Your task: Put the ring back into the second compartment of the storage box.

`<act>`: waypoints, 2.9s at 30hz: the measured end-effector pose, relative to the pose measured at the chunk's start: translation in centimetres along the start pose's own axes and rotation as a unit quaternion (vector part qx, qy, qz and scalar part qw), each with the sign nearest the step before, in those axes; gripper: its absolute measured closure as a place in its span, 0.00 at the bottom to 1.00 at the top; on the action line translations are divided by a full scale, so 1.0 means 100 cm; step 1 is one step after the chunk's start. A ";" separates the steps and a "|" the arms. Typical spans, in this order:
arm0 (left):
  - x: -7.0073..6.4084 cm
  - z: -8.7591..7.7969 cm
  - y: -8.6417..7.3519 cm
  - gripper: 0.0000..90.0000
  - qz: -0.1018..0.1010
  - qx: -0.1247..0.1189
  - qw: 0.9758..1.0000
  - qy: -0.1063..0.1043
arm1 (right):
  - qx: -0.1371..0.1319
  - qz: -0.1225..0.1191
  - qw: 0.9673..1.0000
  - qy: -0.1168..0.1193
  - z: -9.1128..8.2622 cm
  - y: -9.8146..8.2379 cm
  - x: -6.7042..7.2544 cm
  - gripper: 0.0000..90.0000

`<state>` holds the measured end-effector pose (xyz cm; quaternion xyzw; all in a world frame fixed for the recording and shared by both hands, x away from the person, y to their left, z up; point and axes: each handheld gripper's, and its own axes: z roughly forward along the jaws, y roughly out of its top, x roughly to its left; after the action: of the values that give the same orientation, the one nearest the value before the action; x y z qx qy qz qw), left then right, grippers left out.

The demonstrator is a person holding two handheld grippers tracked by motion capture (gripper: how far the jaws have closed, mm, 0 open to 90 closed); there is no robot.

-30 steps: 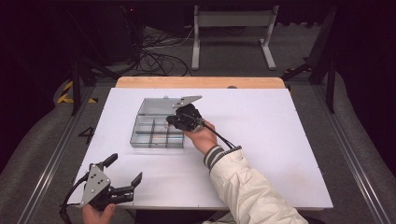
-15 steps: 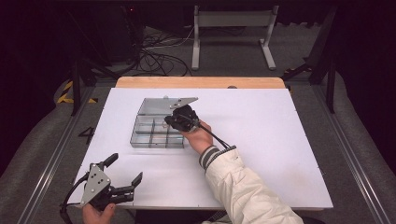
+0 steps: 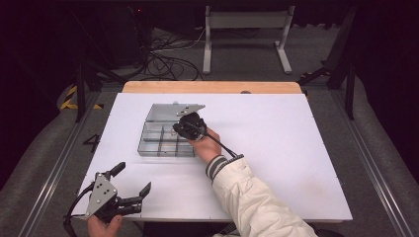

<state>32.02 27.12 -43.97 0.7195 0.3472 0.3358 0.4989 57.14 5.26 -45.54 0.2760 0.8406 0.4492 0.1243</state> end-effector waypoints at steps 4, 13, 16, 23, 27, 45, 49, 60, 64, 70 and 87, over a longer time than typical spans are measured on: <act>0.000 0.000 0.000 0.05 -0.002 0.001 1.000 -0.001 | 0.005 0.003 1.000 -0.005 0.003 -0.002 -0.001 0.96; 0.000 0.000 0.000 0.05 -0.001 -0.001 1.000 0.000 | 0.008 0.000 1.000 -0.012 0.007 -0.002 -0.001 0.96; 0.000 0.000 0.000 0.05 -0.001 0.001 1.000 -0.002 | 0.008 -0.003 1.000 -0.015 0.008 -0.002 0.000 0.96; 0.000 0.000 0.000 0.05 -0.002 0.001 1.000 -0.003 | 0.009 -0.004 1.000 -0.013 0.008 -0.001 0.000 0.96; -0.001 0.000 0.000 0.05 -0.001 0.001 1.000 -0.003 | 0.005 -0.007 1.000 -0.009 0.007 0.002 0.001 0.96; -0.001 0.001 0.000 0.05 -0.003 0.001 1.000 -0.003 | -0.007 0.019 1.000 0.000 -0.012 0.011 -0.004 0.49; -0.001 0.001 0.000 0.05 0.001 0.002 1.000 -0.002 | -0.018 0.010 1.000 -0.019 -0.026 0.013 -0.003 0.44; -0.001 0.002 0.000 0.05 -0.001 0.005 1.000 -0.003 | -0.030 0.006 1.000 0.000 -0.065 0.011 -0.006 0.28; -0.002 0.003 0.000 0.05 -0.002 0.006 1.000 -0.003 | -0.038 0.007 0.999 0.004 -0.079 0.008 -0.009 0.25; -0.003 0.003 0.000 0.05 -0.001 0.007 1.000 -0.003 | -0.046 0.005 0.999 0.001 -0.095 0.007 -0.013 0.23; -0.002 0.003 -0.001 0.05 -0.002 0.009 1.000 -0.004 | -0.038 0.000 0.999 0.004 -0.143 -0.008 -0.026 0.08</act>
<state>32.14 26.77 -44.18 0.7248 0.3497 0.3292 0.4940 52.39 -6.41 -38.22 0.2694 0.8236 0.4815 0.1315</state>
